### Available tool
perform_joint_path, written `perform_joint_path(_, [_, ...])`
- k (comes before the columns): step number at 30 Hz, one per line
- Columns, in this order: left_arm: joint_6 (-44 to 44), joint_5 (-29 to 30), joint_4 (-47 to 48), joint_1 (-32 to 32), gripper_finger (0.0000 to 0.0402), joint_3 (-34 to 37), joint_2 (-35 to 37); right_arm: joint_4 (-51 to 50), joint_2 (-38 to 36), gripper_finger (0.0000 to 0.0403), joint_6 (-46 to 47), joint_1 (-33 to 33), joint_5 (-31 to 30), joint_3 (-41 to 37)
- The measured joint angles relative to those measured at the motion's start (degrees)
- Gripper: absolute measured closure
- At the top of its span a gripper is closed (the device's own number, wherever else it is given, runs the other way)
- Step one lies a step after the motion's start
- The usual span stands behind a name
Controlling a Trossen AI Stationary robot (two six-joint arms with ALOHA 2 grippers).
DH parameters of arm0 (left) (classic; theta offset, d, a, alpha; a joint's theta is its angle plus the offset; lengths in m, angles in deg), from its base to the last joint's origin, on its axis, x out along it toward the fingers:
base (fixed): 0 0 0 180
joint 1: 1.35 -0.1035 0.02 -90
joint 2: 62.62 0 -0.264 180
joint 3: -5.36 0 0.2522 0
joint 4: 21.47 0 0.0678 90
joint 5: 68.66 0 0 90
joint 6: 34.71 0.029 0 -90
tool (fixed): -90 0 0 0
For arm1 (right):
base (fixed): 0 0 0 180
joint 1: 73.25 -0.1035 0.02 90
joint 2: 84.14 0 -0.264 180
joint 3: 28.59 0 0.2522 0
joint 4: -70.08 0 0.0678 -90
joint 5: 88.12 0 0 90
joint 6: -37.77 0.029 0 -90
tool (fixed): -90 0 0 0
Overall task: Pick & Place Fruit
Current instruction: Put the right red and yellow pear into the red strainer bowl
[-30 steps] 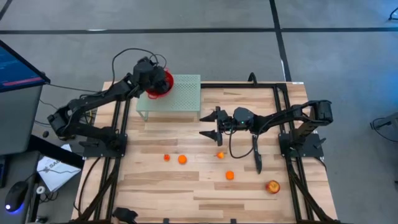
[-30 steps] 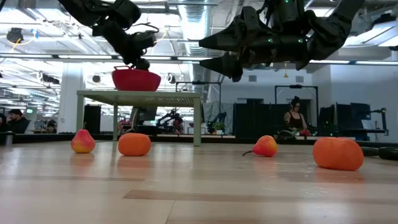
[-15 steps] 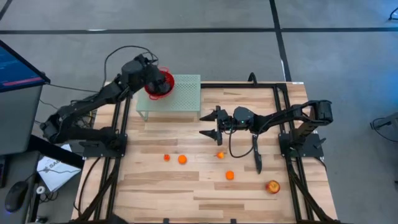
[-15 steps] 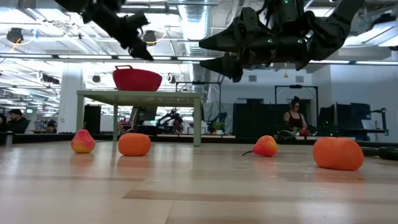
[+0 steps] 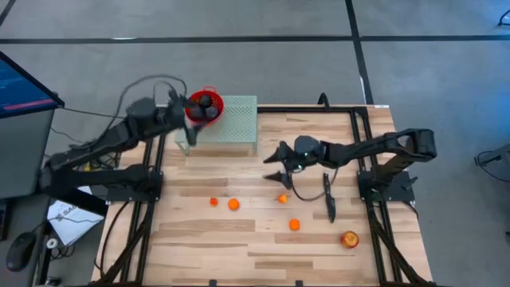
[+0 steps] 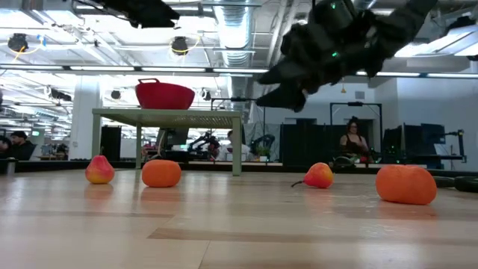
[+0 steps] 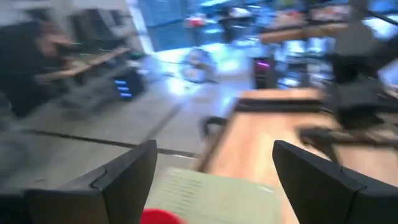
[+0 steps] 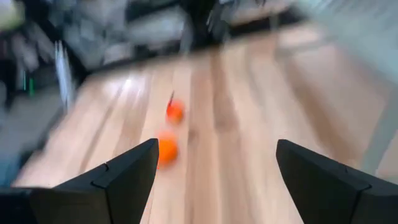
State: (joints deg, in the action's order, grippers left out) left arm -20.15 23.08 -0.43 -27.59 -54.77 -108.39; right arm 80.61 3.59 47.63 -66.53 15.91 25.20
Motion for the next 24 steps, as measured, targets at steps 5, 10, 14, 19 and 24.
perform_joint_path(5, [-2.6, 0.0, -1.1, 11.4, 0.0088, 8.3, 1.2, -20.9, -3.0, 0.0083, -7.6, -5.3, -0.6, 5.2])
perform_joint_path(10, [-10.1, 4.9, -6.3, 22.0, 0.0088, 16.0, -1.6, -35.6, 1.8, 0.0085, -8.4, -9.5, -0.6, 13.0])
perform_joint_path(14, [-17.3, 11.1, -12.9, 28.0, 0.0088, 19.9, -5.2, -50.4, 9.9, 0.0102, -11.6, -11.4, -0.6, 24.4])
perform_joint_path(19, [-22.5, 16.8, -18.8, 32.1, 0.0088, 22.7, -9.3, -67.7, 22.2, 0.0134, -19.0, -11.3, -0.6, 38.6])
perform_joint_path(24, [-24.2, 18.1, -22.9, 33.4, 0.0088, 23.7, -12.1, -79.6, 33.4, 0.0179, -23.7, -10.5, -0.7, 50.7])
